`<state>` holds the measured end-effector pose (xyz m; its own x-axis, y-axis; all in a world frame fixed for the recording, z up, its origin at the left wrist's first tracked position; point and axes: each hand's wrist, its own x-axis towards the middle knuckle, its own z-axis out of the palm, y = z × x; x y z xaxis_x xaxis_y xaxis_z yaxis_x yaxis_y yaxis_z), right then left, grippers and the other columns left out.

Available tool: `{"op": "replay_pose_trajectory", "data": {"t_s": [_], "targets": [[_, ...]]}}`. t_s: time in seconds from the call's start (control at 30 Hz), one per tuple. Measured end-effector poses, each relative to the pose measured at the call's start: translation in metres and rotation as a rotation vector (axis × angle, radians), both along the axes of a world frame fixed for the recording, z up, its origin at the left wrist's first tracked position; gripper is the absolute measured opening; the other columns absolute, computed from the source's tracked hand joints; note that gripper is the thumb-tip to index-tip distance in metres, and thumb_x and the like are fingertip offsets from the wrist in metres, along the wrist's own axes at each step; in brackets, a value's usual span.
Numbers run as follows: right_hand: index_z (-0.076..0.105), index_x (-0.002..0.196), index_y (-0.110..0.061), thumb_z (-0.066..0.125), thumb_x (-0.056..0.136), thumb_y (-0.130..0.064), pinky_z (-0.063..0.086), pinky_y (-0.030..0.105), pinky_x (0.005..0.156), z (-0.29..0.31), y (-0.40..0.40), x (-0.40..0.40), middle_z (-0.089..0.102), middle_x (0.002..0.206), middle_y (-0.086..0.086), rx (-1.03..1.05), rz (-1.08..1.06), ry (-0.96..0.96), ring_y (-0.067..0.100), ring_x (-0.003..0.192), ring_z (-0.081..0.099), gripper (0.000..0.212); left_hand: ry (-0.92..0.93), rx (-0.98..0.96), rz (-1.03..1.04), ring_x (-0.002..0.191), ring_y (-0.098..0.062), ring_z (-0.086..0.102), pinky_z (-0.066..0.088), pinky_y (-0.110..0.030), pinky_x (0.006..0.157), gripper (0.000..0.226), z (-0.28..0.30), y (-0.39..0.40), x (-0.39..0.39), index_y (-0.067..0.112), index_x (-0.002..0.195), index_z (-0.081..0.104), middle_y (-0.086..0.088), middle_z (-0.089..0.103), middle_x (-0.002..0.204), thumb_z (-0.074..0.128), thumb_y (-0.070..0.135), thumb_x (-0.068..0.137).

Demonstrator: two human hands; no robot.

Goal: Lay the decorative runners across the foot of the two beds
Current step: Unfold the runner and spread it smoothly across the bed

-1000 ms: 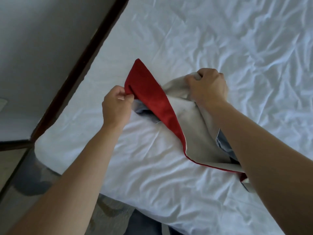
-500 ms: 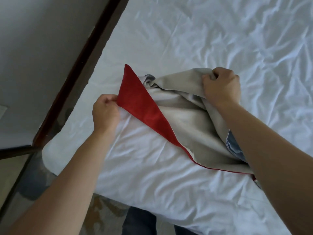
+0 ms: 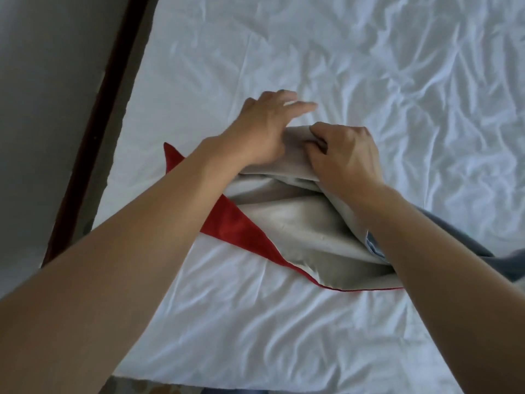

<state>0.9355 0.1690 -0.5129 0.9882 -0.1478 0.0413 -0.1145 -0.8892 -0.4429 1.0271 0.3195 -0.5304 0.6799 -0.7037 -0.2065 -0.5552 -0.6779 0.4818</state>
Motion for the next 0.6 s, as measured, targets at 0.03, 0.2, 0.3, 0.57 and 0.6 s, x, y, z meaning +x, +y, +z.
{"op": "replay_pose_trajectory", "data": {"t_s": [0.03, 0.2, 0.3, 0.57, 0.6], "targets": [[0.04, 0.062, -0.02, 0.058, 0.083, -0.013, 0.029, 0.032, 0.065, 0.002, -0.002, -0.001, 0.028, 0.049, -0.008, -0.004, 0.018, -0.016, 0.024, 0.051, 0.032, 0.029, 0.04, 0.014, -0.067, 0.13, -0.023, 0.039, 0.028, -0.037, 0.096, 0.065, 0.002, -0.011, 0.002, 0.042, 0.131, 0.052, 0.007, 0.045, 0.136, 0.049, 0.002, 0.08], [0.071, 0.089, -0.019, 0.06, 0.087, -0.017, 0.044, 0.04, 0.075, 0.012, -0.003, -0.023, 0.064, 0.07, 0.001, -0.054, 0.085, 0.014, 0.026, 0.062, 0.053, 0.011, -0.027, 0.123, -0.244, 0.077, -0.017, 0.054, 0.035, -0.034, 0.07, 0.008, 0.005, -0.03, -0.002, 0.026, 0.068, 0.045, 0.01, 0.051, 0.075, 0.052, 0.025, 0.072], [0.069, 0.097, -0.015, 0.062, 0.085, -0.019, 0.043, 0.041, 0.08, 0.007, 0.001, -0.037, 0.068, 0.082, 0.003, -0.079, 0.065, 0.05, 0.031, 0.072, 0.059, 0.015, -0.069, -0.039, -0.19, 0.078, -0.019, 0.059, 0.041, -0.034, 0.078, 0.011, 0.008, -0.014, -0.013, 0.024, 0.071, 0.059, 0.008, 0.062, 0.079, 0.052, 0.031, 0.076], [0.064, 0.08, -0.011, 0.063, 0.075, -0.01, 0.035, 0.035, 0.067, 0.012, 0.021, -0.092, 0.064, 0.07, 0.005, -0.113, 0.106, -0.013, 0.032, 0.059, 0.055, 0.006, -0.198, -0.165, -0.05, 0.076, -0.021, 0.054, 0.036, -0.033, 0.08, 0.01, 0.025, 0.027, -0.084, 0.016, 0.078, 0.065, 0.002, 0.063, 0.08, 0.067, 0.024, 0.083], [0.062, 0.075, -0.01, 0.065, 0.075, -0.01, 0.034, 0.034, 0.064, 0.012, 0.027, -0.105, 0.062, 0.066, 0.006, -0.104, 0.107, -0.044, 0.032, 0.056, 0.054, 0.003, -0.229, -0.16, -0.025, 0.079, -0.022, 0.054, 0.035, -0.035, 0.082, 0.008, 0.026, 0.034, -0.099, 0.016, 0.078, 0.065, 0.003, 0.063, 0.082, 0.067, 0.023, 0.082]]}}
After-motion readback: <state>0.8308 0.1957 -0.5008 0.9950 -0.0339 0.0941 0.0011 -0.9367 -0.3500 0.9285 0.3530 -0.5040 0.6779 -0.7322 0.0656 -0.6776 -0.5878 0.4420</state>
